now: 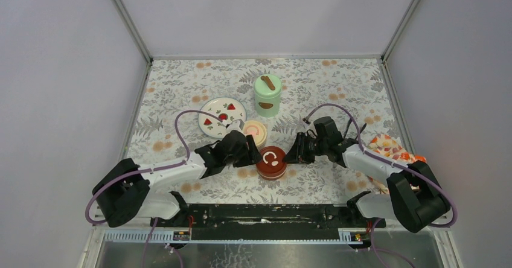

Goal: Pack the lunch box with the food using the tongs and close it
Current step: Close the box lid on the packing box.

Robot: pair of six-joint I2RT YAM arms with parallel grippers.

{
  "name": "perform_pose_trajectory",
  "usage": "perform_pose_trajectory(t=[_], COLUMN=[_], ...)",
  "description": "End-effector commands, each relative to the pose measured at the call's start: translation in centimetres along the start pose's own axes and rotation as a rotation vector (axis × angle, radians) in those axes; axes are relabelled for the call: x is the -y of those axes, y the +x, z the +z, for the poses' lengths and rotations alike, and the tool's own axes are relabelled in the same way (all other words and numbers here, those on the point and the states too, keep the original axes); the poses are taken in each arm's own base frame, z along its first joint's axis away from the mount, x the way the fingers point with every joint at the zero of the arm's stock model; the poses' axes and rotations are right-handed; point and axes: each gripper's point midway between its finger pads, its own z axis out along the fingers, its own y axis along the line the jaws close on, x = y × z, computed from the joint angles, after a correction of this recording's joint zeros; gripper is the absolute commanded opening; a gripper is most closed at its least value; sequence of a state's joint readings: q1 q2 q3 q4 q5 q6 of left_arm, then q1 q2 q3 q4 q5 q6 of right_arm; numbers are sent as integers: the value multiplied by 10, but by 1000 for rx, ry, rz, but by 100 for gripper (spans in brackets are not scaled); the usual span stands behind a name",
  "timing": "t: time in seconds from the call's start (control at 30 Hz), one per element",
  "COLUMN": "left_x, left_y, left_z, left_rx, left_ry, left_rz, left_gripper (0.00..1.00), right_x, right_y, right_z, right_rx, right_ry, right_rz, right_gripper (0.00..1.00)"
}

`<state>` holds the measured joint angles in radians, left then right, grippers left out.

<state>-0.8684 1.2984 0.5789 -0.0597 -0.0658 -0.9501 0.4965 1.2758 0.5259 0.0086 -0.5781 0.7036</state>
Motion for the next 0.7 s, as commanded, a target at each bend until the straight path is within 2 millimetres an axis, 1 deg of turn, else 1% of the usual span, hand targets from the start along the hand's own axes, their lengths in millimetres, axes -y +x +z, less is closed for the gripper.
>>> perform_pose_trajectory(t=[0.0, 0.1, 0.23, 0.37, 0.57, 0.67], left_x=[23, 26, 26, 29, 35, 34], left_y=[12, 10, 2, -4, -5, -3], left_z=[1, -4, -16, -29, -38, -37], left_rx=[-42, -25, 41, 101, 132, 129], left_ry=[130, 161, 207, 286, 355, 371], left_rz=[-40, -56, -61, -65, -64, -75], left_gripper=[66, 72, 80, 87, 88, 90], right_x=[-55, -51, -47, -43, -43, -39], right_y=[-8, -6, -4, -6, -7, -8], right_z=[-4, 0, 2, 2, 1, 2], right_rx=[-19, -25, -28, -15, -14, -4], right_ry=[-231, -235, -235, -218, -230, -203], right_rz=[-68, -47, -23, -27, -18, -22], right_gripper=[16, 14, 11, 9, 6, 6])
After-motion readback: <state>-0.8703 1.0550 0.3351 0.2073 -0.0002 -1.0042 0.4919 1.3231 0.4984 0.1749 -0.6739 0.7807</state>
